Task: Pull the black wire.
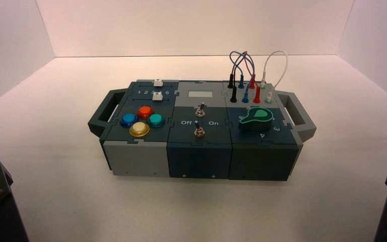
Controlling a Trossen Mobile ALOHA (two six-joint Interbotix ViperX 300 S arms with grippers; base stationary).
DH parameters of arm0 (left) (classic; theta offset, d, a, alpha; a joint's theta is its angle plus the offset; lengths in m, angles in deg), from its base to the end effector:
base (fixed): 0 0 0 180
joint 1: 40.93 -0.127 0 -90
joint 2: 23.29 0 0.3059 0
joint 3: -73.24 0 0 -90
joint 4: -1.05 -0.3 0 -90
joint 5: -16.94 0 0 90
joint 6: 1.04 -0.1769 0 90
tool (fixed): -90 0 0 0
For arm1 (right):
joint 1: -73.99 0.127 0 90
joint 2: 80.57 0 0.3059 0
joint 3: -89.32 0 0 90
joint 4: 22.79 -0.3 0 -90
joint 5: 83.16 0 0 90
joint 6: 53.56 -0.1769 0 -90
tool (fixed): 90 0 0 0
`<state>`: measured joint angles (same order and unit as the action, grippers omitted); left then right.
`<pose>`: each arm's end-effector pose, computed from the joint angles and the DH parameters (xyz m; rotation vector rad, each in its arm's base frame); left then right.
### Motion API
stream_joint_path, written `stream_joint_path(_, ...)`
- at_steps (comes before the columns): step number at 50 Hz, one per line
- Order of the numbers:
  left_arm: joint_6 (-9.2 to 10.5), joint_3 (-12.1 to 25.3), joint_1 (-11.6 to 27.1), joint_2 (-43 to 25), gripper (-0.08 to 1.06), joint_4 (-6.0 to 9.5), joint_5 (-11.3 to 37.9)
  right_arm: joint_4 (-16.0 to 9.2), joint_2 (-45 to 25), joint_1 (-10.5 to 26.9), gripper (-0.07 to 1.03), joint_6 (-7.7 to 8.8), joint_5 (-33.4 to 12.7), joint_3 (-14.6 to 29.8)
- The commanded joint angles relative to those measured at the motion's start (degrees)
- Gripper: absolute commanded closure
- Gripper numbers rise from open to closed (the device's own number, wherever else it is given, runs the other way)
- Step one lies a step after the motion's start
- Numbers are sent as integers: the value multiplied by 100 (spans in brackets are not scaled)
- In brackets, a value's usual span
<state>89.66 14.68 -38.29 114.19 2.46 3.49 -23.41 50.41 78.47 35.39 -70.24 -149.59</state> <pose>0.2455 -0.0103 0.2834 -0.0372 -0.0406 -0.0411 0.2603 0.0200 0.2501 0.0253 0.0885 0.0745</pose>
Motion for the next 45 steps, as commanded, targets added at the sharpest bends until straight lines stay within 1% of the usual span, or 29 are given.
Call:
stream_joint_path(1,-18,123,26,-44,101,-9,53,-18,-35,88,99,-26,0,193)
stream_joint_path(6,-9,105,26,-53,101,-9,70,-18,-26,167,99,-18,-18,185)
stream_joint_path(13,-18,123,123,-53,101,-9,141,-18,-35,281,99,-18,-35,158)
stream_joint_path(18,9,132,360,-53,101,0,281,-18,-35,369,99,-18,-79,158)
stream_joint_path(23,26,149,659,-62,101,18,475,-18,-35,501,99,-18,-290,185)
stream_joint_path(28,53,185,984,-62,101,53,756,-53,-35,642,99,-26,-492,211)
stream_joint_path(31,123,229,1178,-62,101,79,1002,-123,-35,756,99,-35,-642,237)
stream_joint_path(32,132,237,1204,-62,101,79,1046,-149,-35,800,99,-26,-703,246)
stream_joint_path(38,202,404,1485,-44,101,97,1679,-220,-53,1011,99,-35,-1028,334)
stream_joint_path(40,202,431,1538,-53,101,97,1775,-220,-62,1037,99,-26,-1072,343)
stream_joint_path(42,229,466,1670,-35,101,97,1995,-246,-62,1099,99,-35,-1213,360)
stream_joint_path(45,264,492,1793,-35,101,105,2153,-281,-62,1143,99,-35,-1354,369)
